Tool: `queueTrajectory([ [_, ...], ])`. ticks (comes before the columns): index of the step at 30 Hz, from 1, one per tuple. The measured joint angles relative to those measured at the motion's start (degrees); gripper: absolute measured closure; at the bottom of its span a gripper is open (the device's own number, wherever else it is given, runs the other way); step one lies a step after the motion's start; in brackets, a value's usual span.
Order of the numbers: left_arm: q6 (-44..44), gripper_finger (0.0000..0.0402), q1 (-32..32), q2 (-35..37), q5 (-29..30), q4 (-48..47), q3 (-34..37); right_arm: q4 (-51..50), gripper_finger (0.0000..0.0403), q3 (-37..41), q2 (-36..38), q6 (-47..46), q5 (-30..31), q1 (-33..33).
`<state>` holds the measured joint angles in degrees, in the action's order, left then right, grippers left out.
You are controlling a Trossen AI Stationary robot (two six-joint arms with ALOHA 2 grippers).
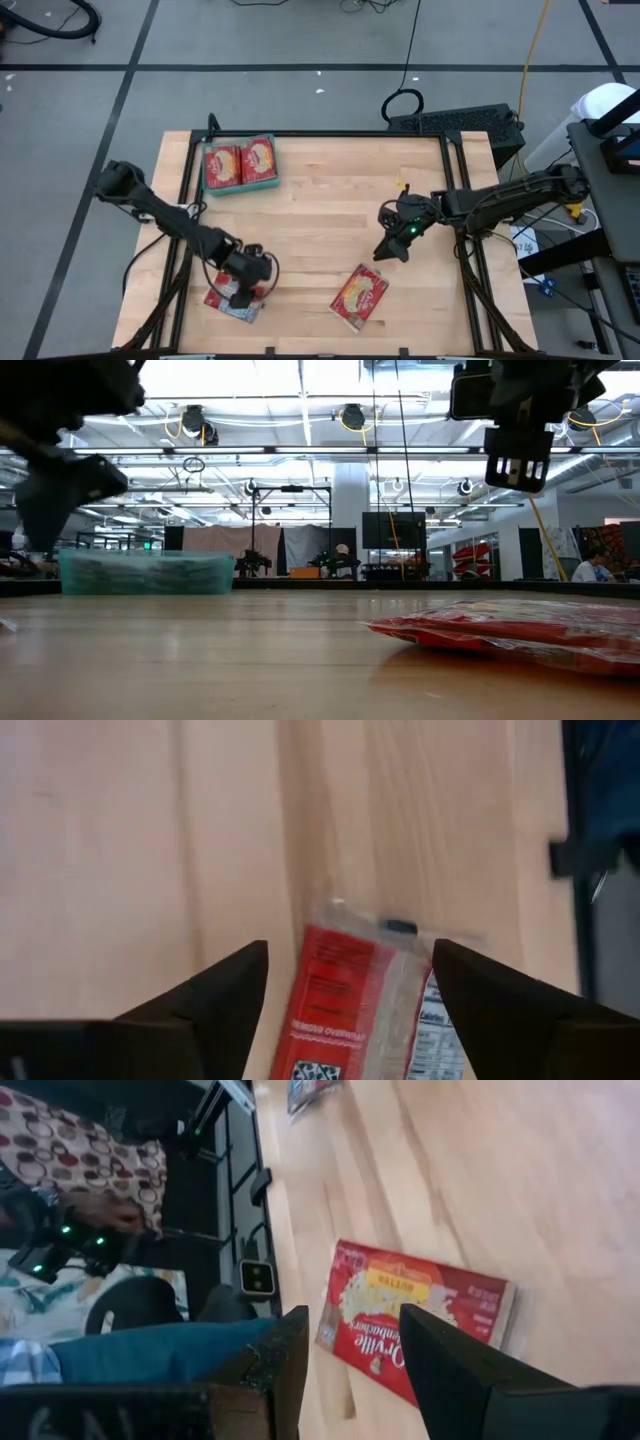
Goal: Sort popcorn bags into baskets
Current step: Put the red popcorn bag into the blue bin
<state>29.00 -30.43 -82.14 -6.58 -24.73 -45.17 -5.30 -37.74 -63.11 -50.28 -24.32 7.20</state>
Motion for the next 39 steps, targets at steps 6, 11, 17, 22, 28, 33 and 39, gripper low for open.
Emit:
queueTrajectory([
  [6, -3.96, 0.0132, -2.83, -5.20, -1.01, 0.61, 0.00, 0.07, 0.0255, 0.00, 0.00, 0.35, 0.00, 2.04],
  [11, -6.69, 0.0174, -4.69, -8.22, -0.56, 0.45, -0.02, -0.03, 0.0255, 0.00, 0.00, 0.49, 0.11, 3.00],
  [17, -7.67, 0.0220, -5.28, -11.33, 0.71, 0.29, -0.32, -0.15, 0.0255, 0.00, 0.00, 0.46, 0.13, 3.07],
  [22, -10.75, 0.0295, -4.11, -11.46, 0.62, 0.27, -0.26, -0.13, 0.0255, 0.00, 0.00, 0.50, 0.33, 3.04],
  [28, -12.35, 0.0390, -0.45, -10.64, 1.31, 2.50, -0.15, 0.27, 0.0255, 0.02, 0.00, 0.35, 2.61, 2.65],
  [33, -12.37, 0.0398, 4.82, -9.99, 3.22, 3.04, -0.07, 1.31, 0.0255, 0.02, 0.00, -1.31, 7.45, 2.52],
  [39, -10.79, 0.0399, 14.14, -5.41, 8.04, 3.73, -1.38, 1.26, 0.0255, 0.02, 0.00, -5.29, 16.56, 2.47],
])
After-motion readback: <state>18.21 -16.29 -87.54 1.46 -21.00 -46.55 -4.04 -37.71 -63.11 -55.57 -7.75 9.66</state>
